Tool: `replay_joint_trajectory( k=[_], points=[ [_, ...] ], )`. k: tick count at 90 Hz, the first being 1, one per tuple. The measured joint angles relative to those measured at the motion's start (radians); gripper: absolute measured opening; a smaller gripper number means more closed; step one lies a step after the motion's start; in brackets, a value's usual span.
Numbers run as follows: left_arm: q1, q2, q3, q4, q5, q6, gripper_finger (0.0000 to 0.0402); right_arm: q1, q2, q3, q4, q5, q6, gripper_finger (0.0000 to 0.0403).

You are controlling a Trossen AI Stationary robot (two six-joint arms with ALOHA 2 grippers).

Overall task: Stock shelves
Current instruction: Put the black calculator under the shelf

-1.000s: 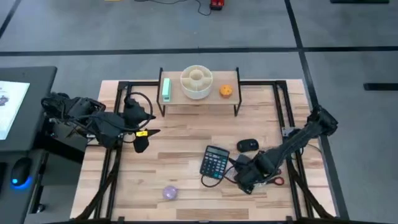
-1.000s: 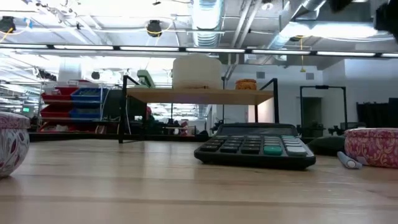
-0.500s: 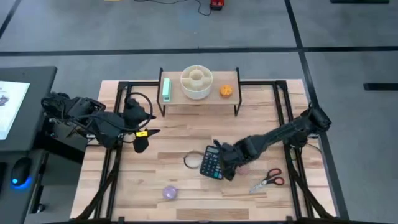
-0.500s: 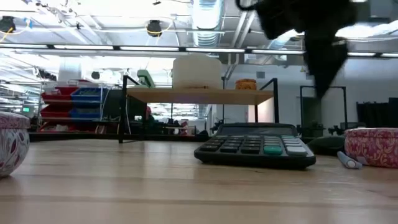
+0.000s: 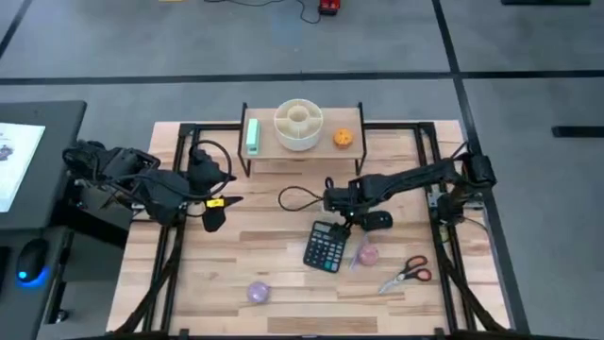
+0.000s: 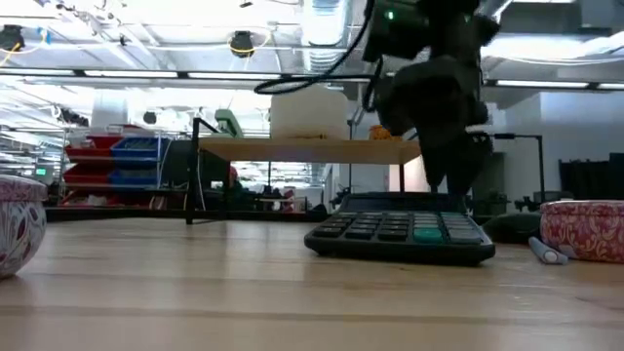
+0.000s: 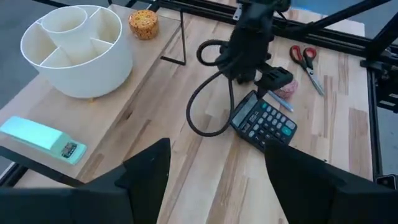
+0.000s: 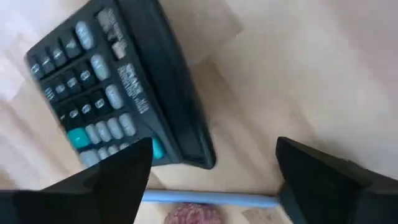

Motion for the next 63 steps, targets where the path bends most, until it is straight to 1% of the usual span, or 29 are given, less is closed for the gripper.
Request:
replay_joint_trajectory(
  k=[11, 20, 26, 35, 44, 55, 61, 63],
  points=[
    [0.000, 0.000, 0.000, 0.000, 0.000, 0.000, 0.0237, -0.022, 0.000, -0.058, 0.089, -0.031, 0.031, 0.0313],
    [0.000, 0.000, 0.000, 0.000, 0.000, 0.000, 0.0237, -0.030, 0.000, -0.079, 0.195, -0.099, 0.036, 0.0302],
    [0.000, 0.000, 0.000, 0.000, 0.000, 0.000, 0.0237, -0.028, -0.001, -0.096, 0.254, -0.130, 0.052, 0.0289],
    [0.000, 0.000, 0.000, 0.000, 0.000, 0.000, 0.0237, -0.025, -0.001, -0.123, 0.299, -0.139, 0.086, 0.0257],
    [0.000, 0.000, 0.000, 0.000, 0.000, 0.000, 0.0237, -0.026, -0.001, -0.134, 0.313, -0.138, 0.096, 0.0200],
    [0.000, 0.000, 0.000, 0.000, 0.000, 0.000, 0.0237, -0.025, -0.001, -0.145, 0.316, -0.144, 0.090, 0.0098],
    [0.000, 0.000, 0.000, 0.000, 0.000, 0.000, 0.0237, -0.025, -0.003, -0.142, 0.339, -0.174, 0.080, 0.0040],
    [0.000, 0.000, 0.000, 0.000, 0.000, 0.000, 0.0237, -0.024, -0.005, -0.141, 0.352, -0.183, 0.080, 0.0028]
  ],
)
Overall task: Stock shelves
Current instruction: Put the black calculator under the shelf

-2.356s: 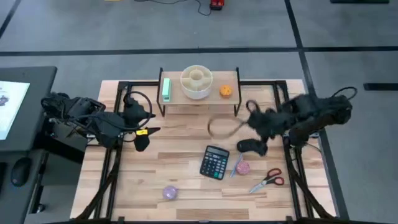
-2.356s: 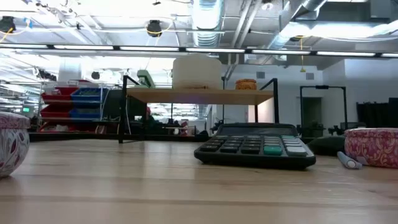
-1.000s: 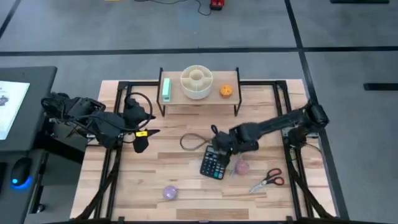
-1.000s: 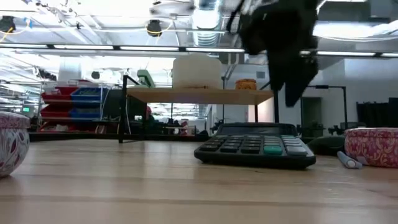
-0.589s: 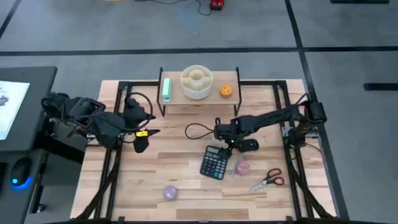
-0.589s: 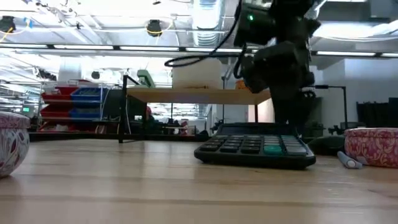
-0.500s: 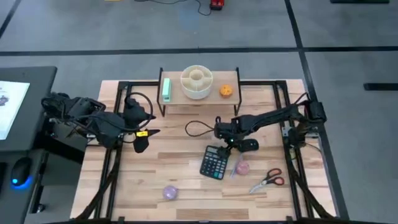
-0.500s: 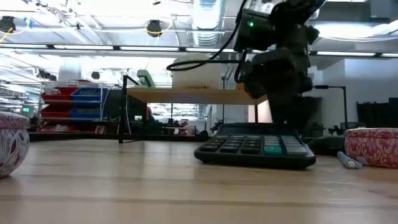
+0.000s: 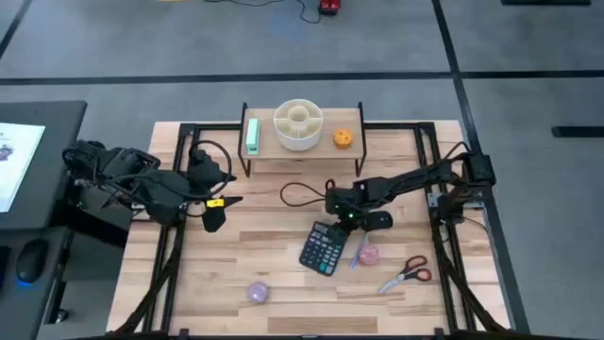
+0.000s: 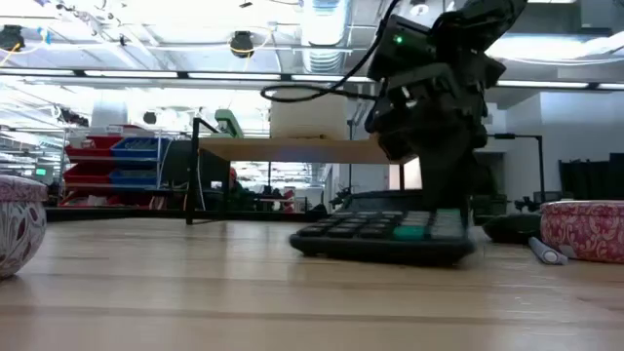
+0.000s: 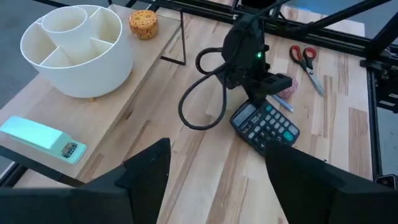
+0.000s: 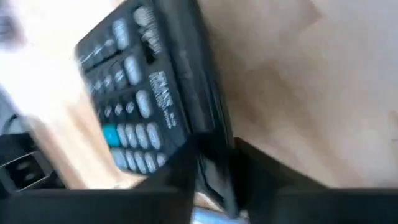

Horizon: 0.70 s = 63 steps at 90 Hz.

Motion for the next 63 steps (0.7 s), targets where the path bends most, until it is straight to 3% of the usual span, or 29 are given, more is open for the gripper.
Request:
replay_joint_trajectory(
  k=[15, 37, 63],
  points=[
    [0.000, 0.000, 0.000, -0.006, 0.000, 0.000, 0.0237, 0.000, -0.006, 0.040, 0.040, 0.013, 0.064, 0.0019],
    [0.000, 0.000, 0.000, -0.006, 0.000, 0.000, 0.0237, -0.011, -0.005, 0.211, 0.060, 0.180, 0.126, 0.0013],
    [0.000, 0.000, 0.000, -0.006, 0.000, 0.000, 0.0237, -0.060, 0.041, 0.238, 0.168, 0.321, 0.320, 0.0012]
  ],
)
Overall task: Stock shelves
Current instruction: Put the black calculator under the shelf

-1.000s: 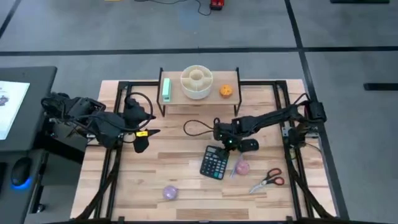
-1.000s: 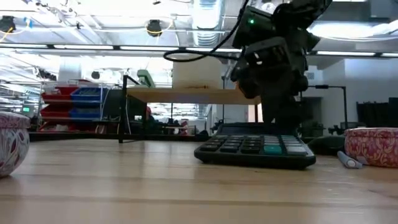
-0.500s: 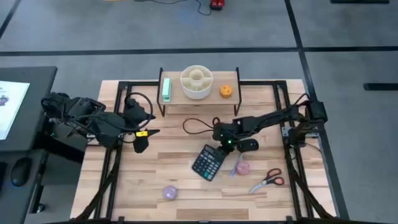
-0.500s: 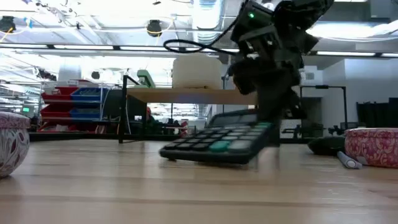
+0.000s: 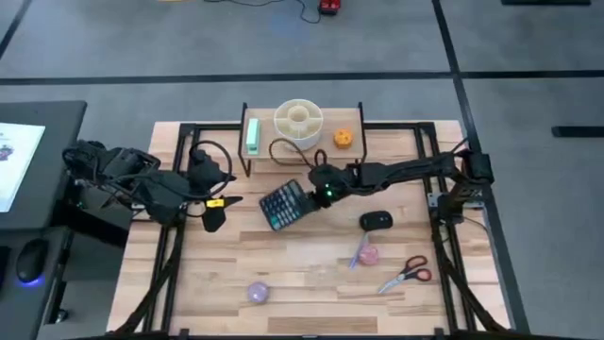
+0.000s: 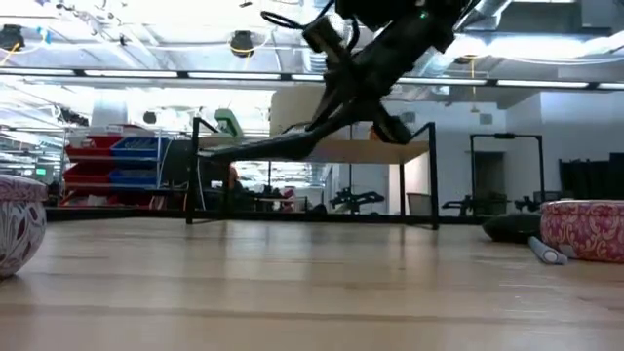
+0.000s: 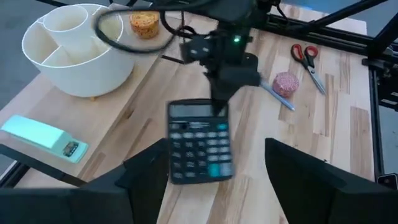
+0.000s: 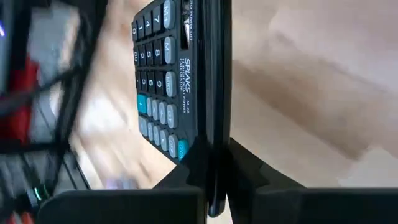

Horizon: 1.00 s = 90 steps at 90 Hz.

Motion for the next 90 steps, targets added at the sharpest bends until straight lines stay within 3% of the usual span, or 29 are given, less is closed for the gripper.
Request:
replay_joint_trajectory(
  k=[11, 51, 90],
  points=[
    [0.000, 0.000, 0.000, 0.001, 0.000, 0.000, 0.0237, 0.000, 0.063, 0.014, 0.079, -0.001, 0.043, 0.0012],
    [0.000, 0.000, 0.000, 0.002, 0.003, 0.000, 0.0237, -0.008, 0.324, 0.199, 0.088, -0.008, 0.063, 0.0023],
    [0.000, 0.000, 0.000, 0.004, 0.021, 0.000, 0.0237, -0.041, 0.356, 0.253, 0.094, 0.094, 0.018, 0.0047]
  ],
)
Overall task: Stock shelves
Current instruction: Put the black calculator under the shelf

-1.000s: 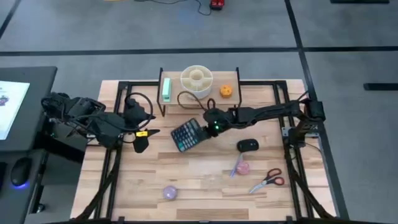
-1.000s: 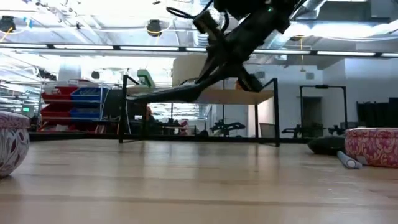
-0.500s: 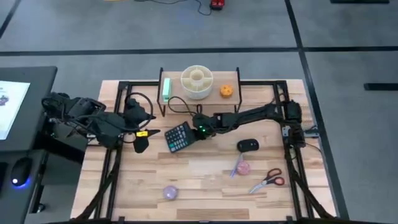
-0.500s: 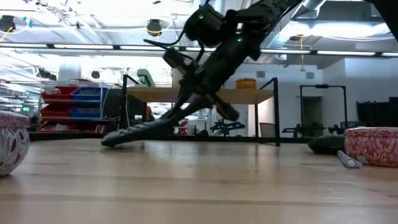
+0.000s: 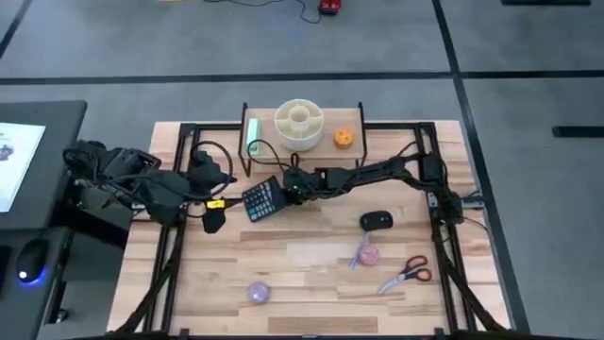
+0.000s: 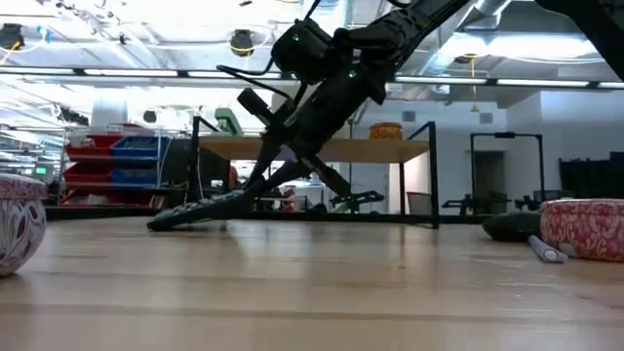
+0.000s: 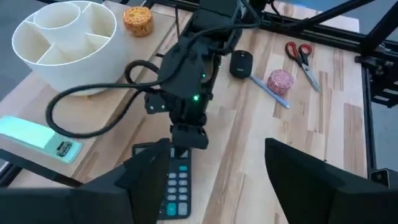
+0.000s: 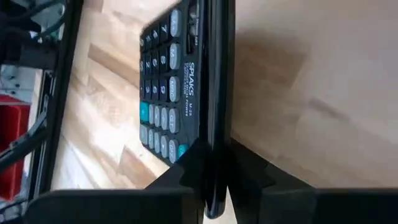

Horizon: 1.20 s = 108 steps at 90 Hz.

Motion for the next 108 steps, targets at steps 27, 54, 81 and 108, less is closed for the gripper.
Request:
replay_joint_trajectory(
  k=[27, 54, 81, 108],
  points=[
    [0.000, 0.000, 0.000, -0.001, 0.008, 0.000, 0.0237, -0.020, 0.000, -0.001, -0.047, 0.072, -0.011, 0.0116],
    [0.000, 0.000, 0.000, -0.002, 0.022, 0.000, 0.0237, 0.029, -0.080, -0.001, -0.175, 0.230, -0.082, 0.0172],
    [0.000, 0.000, 0.000, -0.001, 0.027, -0.008, 0.0237, 0.145, -0.094, 0.001, -0.187, 0.135, -0.126, 0.0127],
    [0.000, 0.000, 0.000, -0.003, 0.028, -0.008, 0.0237, 0.199, 0.075, 0.000, 0.009, 0.103, -0.010, 0.0007]
  ],
)
